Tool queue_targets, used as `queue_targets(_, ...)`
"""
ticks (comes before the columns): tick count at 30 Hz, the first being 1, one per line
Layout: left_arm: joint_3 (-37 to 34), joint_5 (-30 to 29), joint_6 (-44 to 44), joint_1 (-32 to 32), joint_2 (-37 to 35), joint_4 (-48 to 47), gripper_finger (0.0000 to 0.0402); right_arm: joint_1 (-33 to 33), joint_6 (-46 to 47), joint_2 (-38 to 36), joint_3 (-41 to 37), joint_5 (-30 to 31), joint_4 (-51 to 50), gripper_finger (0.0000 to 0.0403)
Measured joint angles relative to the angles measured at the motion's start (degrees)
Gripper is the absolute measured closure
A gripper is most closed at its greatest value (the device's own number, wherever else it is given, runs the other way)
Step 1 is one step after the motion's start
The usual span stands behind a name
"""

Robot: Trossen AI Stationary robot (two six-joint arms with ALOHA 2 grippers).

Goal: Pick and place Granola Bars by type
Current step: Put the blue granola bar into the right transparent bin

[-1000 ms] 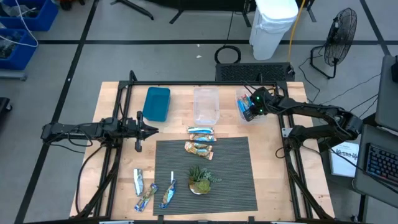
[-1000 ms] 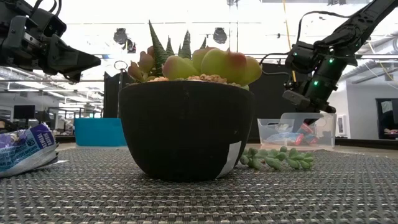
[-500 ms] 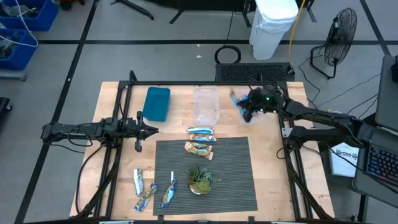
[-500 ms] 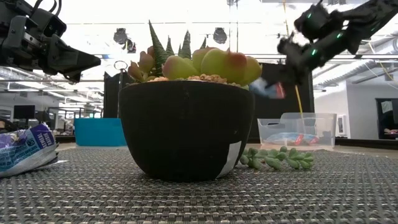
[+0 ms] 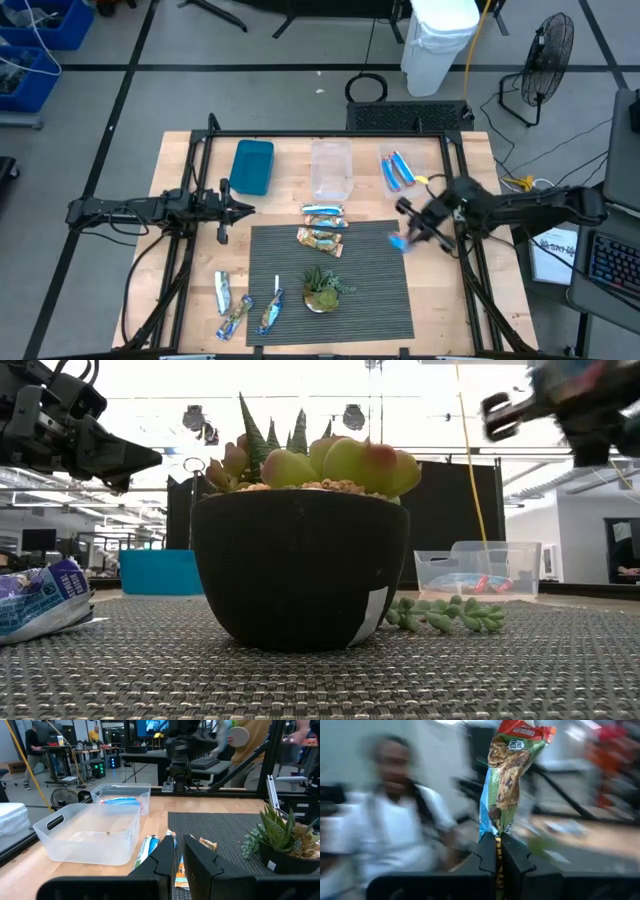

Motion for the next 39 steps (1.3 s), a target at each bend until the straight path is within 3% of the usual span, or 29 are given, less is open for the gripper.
queue_targets(3,0.0,0.0,0.0,0.0,0.0,0.0,0.0355,2.2,8.2,0.0,-5.8,0.7,16.2,0.0402)
queue_targets(6,0.0,0.0,0.0,0.0,0.0,0.0,0.0355,2.3,10.4,-0.1,-8.7,4.2,23.6,0.0402)
queue_targets(9,0.0,0.0,0.0,0.0,0.0,0.0,0.0355,2.3,9.6,0.0,-8.9,7.7,22.4,0.0402)
queue_targets(13,0.0,0.0,0.0,0.0,0.0,0.0,0.0355,1.9,7.2,0.0,-6.8,19.3,17.2,0.0402)
queue_targets(17,0.0,0.0,0.0,0.0,0.0,0.0,0.0355,0.2,4.0,0.0,-0.1,27.0,2.5,0.0403)
queue_targets(20,0.0,0.0,0.0,0.0,0.0,0.0,0.0355,-0.7,-0.3,0.1,8.0,32.5,-16.3,0.0403)
queue_targets(26,0.0,0.0,0.0,0.0,0.0,-0.1,0.0355,-1.7,-3.2,2.4,24.7,60.6,-55.1,0.0403)
queue_targets(30,0.0,0.0,0.0,0.0,0.0,-0.1,0.0355,-4.0,0.4,4.5,31.2,72.7,-70.8,0.0403)
queue_targets(34,0.0,0.0,0.0,0.0,0.0,-0.1,0.0355,-6.9,3.9,5.6,33.1,76.1,-78.6,0.0403)
queue_targets(39,0.0,0.0,0.0,0.0,0.0,0.0,0.0355,-10.8,7.7,8.0,33.1,75.9,-85.5,0.0403)
